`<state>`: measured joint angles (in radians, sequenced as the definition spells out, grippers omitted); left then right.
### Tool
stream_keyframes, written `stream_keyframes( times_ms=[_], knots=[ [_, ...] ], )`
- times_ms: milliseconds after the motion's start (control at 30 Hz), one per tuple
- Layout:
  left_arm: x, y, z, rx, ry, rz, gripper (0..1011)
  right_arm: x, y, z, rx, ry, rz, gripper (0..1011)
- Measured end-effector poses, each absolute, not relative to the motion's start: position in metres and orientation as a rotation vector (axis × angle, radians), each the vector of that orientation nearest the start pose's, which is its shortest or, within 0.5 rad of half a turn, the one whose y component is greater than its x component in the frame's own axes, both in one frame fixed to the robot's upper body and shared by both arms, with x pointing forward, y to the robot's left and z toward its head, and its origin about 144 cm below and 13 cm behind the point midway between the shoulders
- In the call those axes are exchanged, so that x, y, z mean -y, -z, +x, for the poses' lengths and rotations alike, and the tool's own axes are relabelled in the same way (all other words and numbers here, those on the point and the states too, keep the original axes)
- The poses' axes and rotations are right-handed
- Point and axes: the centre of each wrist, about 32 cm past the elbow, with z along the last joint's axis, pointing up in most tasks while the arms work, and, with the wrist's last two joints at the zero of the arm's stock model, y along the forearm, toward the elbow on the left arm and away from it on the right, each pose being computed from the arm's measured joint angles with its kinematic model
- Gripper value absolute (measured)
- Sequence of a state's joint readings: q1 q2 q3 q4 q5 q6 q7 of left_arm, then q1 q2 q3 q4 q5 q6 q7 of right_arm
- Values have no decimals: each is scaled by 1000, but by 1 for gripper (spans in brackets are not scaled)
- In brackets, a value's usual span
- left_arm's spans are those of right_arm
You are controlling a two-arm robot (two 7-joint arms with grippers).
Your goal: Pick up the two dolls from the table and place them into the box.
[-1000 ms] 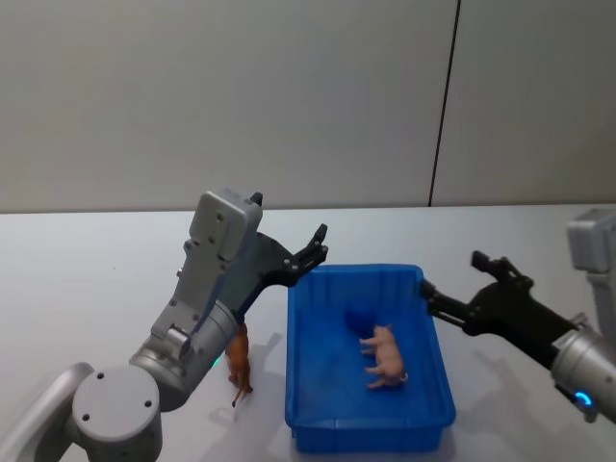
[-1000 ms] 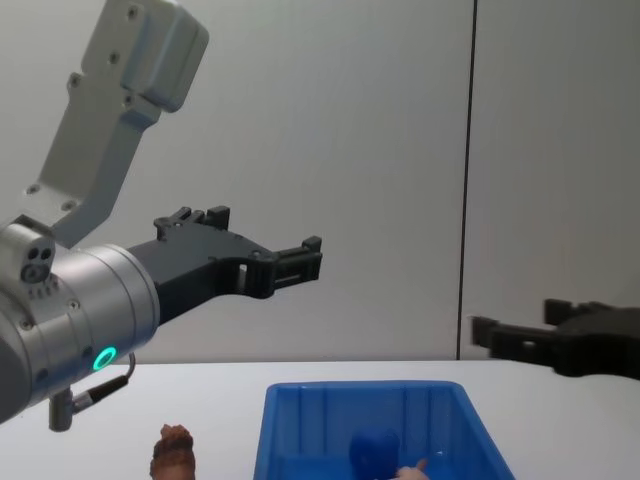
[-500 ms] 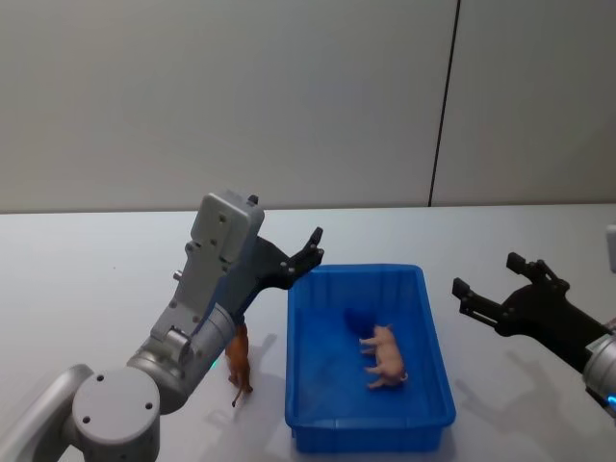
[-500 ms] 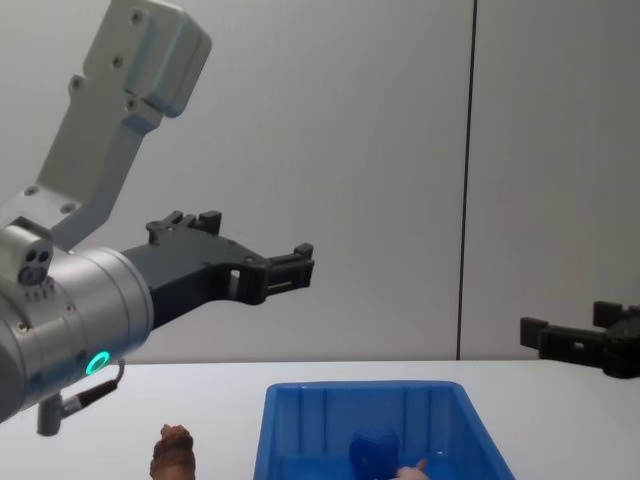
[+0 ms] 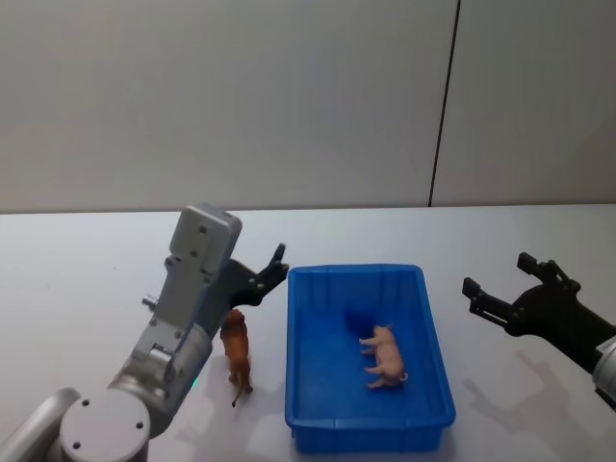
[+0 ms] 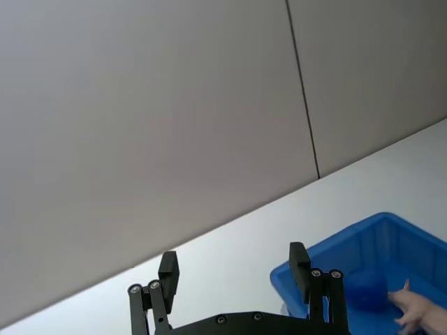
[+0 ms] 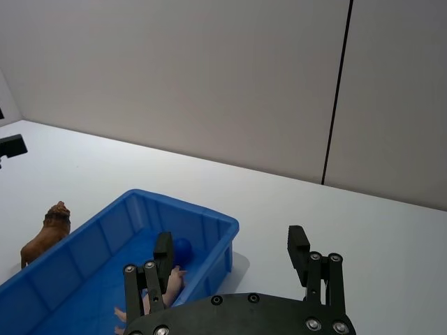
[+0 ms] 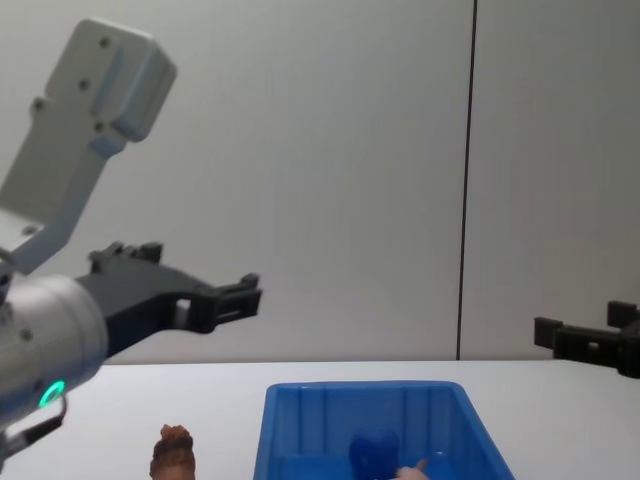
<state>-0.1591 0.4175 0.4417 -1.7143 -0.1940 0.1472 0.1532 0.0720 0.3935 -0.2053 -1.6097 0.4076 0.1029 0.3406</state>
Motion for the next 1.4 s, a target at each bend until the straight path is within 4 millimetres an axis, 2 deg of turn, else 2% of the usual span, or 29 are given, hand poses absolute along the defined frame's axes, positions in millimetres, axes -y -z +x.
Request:
stream_keyframes(
  times_ms=[200,633,1400],
  knots=[
    [-206,-1195,456,144,-1345,194,1001,276,-1174,472,-64,1027,-45,1003],
    [-210,-1178,445,10,-1389,231,1001,277,-1174,472,-63,1030,-45,1003],
    [-217,-1156,451,-131,-1350,290,1001,278,-1174,472,-64,1031,-46,1003]
  ],
)
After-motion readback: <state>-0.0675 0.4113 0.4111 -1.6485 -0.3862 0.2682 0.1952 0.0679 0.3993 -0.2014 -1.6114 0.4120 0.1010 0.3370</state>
